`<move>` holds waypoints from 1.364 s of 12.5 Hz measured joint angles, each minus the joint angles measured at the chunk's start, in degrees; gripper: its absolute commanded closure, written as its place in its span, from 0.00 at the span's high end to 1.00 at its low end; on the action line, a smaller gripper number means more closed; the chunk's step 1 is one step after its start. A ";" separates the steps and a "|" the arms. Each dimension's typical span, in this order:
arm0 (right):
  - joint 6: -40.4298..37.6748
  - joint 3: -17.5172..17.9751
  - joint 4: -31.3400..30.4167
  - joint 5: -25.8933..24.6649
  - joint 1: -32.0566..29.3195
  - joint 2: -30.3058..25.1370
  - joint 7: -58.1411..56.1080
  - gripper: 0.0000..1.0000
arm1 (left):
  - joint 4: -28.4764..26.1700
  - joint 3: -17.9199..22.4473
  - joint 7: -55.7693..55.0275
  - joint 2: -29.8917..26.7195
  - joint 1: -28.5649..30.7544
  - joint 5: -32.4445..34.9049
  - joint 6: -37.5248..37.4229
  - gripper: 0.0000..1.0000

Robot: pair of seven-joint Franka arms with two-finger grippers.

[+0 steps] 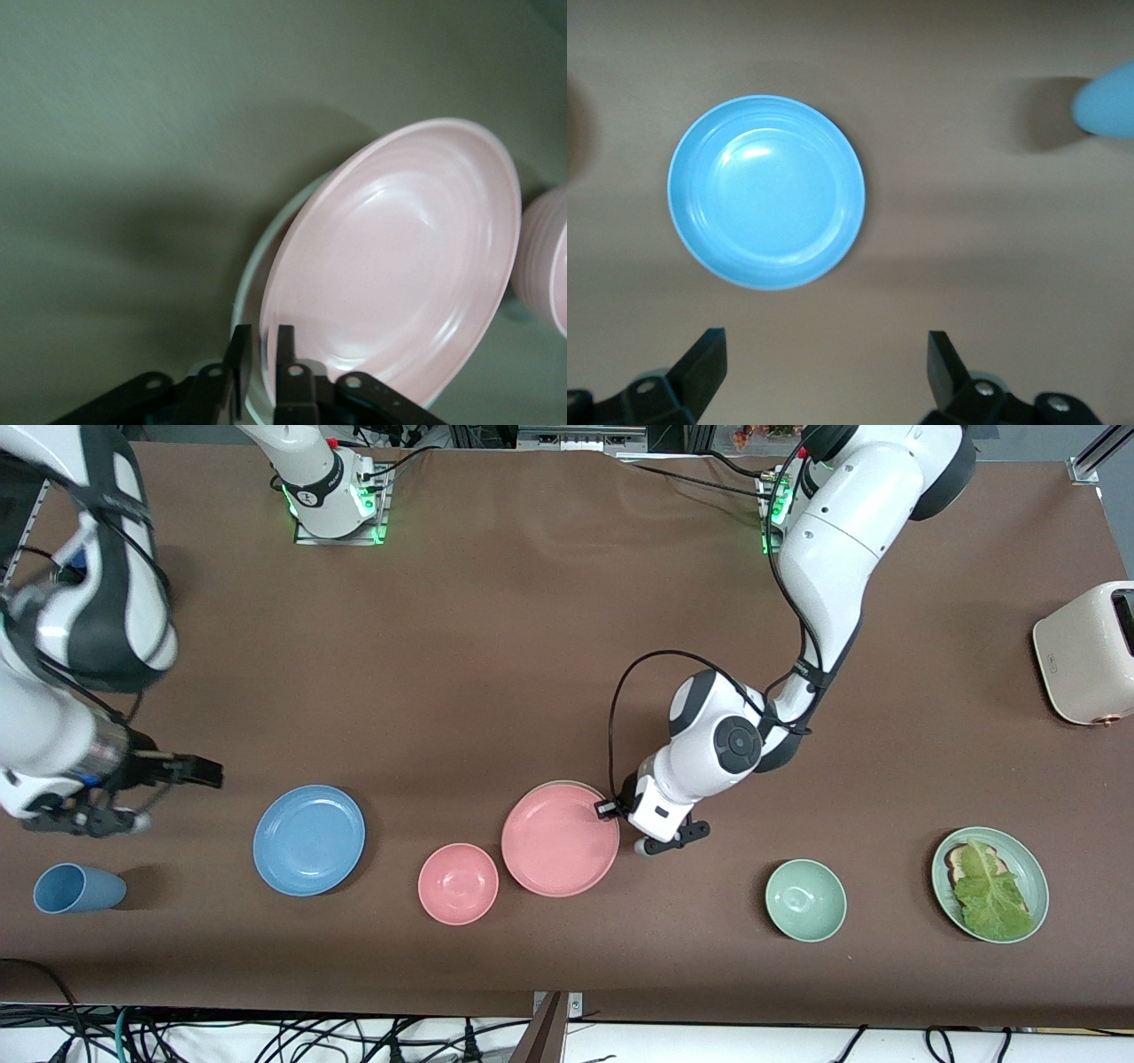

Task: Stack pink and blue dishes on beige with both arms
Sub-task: 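Place the pink plate on the beige plate while the right gripper reaches the blue plate, then withdraw the left gripper while the right gripper grasps the blue plate rim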

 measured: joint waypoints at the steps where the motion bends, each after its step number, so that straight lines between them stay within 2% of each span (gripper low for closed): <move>1: 2.82 0.01 -0.47 0.00 0.28 2.47 0.00 1.00 | 0.60 0.12 0.25 -0.05 0.85 0.00 0.00 0.93; 3: 8.47 -0.01 -2.06 0.00 0.24 6.40 0.00 1.00 | 1.77 0.15 0.32 -0.33 2.00 0.00 -0.02 0.99; 6: 18.06 -0.24 -4.70 0.00 -0.20 10.90 0.00 0.99 | 2.33 0.25 0.33 -1.99 5.06 0.00 -2.31 1.00; 7: 19.77 -0.30 -4.80 0.00 -0.37 11.96 0.00 0.98 | 2.33 0.36 0.36 -2.68 6.37 0.01 -4.84 1.00; 10: 22.10 -0.37 -4.82 0.00 -1.26 13.58 0.00 0.87 | 2.34 0.89 1.63 -4.46 11.00 3.31 -14.97 1.00; 12: 22.21 -0.37 -4.83 0.49 -1.66 14.00 0.00 0.78 | 2.36 1.02 7.43 -5.49 15.41 4.41 -22.17 1.00; 13: 22.21 -0.33 -4.85 1.46 -1.65 14.20 0.00 0.70 | 2.36 1.20 10.85 -6.03 17.48 4.61 -24.82 1.00; 17: 22.23 -0.21 -4.86 2.50 -1.64 14.70 0.00 0.24 | 2.38 1.55 28.23 -7.72 27.01 8.54 -35.20 1.00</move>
